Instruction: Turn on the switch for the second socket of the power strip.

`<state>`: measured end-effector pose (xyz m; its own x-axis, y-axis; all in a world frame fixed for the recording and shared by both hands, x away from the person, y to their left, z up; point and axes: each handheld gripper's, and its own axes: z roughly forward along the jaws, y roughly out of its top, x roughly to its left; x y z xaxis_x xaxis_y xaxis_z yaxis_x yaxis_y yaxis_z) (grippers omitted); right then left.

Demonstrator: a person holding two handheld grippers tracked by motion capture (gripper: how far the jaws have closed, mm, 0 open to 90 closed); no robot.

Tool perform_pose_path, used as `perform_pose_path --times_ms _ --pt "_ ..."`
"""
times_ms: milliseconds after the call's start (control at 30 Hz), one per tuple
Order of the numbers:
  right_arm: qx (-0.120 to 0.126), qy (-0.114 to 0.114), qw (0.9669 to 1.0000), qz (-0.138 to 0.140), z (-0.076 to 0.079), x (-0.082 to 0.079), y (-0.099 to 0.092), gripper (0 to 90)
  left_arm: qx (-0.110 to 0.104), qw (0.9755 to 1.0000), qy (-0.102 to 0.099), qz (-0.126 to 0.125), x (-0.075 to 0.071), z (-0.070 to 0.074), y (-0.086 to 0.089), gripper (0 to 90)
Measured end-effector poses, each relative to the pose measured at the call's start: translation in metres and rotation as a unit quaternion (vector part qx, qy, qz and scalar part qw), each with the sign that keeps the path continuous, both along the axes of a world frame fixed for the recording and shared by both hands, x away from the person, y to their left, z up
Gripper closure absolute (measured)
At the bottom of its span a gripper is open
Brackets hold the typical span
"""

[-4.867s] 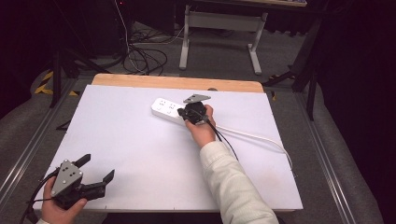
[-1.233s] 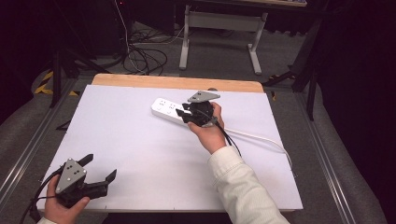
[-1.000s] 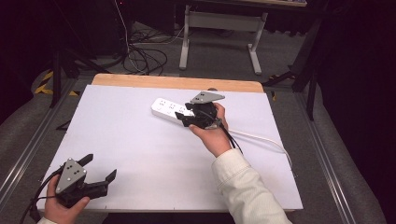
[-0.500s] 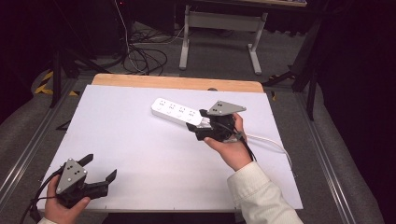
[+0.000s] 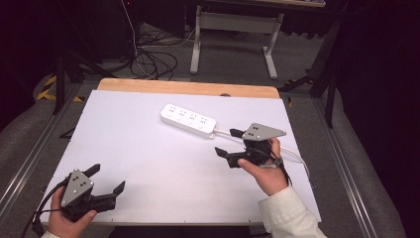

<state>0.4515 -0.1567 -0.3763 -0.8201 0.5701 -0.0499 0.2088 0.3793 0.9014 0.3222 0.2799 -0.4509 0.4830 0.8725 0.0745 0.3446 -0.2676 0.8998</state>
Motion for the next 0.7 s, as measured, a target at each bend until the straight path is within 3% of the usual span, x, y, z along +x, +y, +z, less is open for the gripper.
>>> perform_pose_path --times_ms 67,167,367,467,700 --pt "0.011 -0.001 0.9999 0.002 -0.003 -0.007 -0.010 21.8 -0.006 0.9998 -0.005 -0.016 -0.002 0.001 -0.001 8.7" --pt "0.015 -0.003 0.9999 0.002 -0.006 -0.011 -0.016 21.8 0.006 0.9996 -0.009 -0.027 -0.003 0.002 -0.002 8.0" --pt "0.017 -0.007 0.9998 0.003 -0.017 -0.022 -0.030 21.8 -0.004 0.9996 -0.005 -0.026 -0.004 0.001 -0.003 7.9" --pt "0.019 -0.011 0.9997 0.007 -0.024 -0.026 -0.036 21.8 0.003 0.9996 -0.006 -0.028 -0.003 0.002 -0.003 7.8" --pt "0.015 0.004 0.9999 -0.006 -0.049 -0.034 -0.051 21.6 0.001 0.9997 -0.004 -0.024 -0.003 0.001 -0.003 7.5"
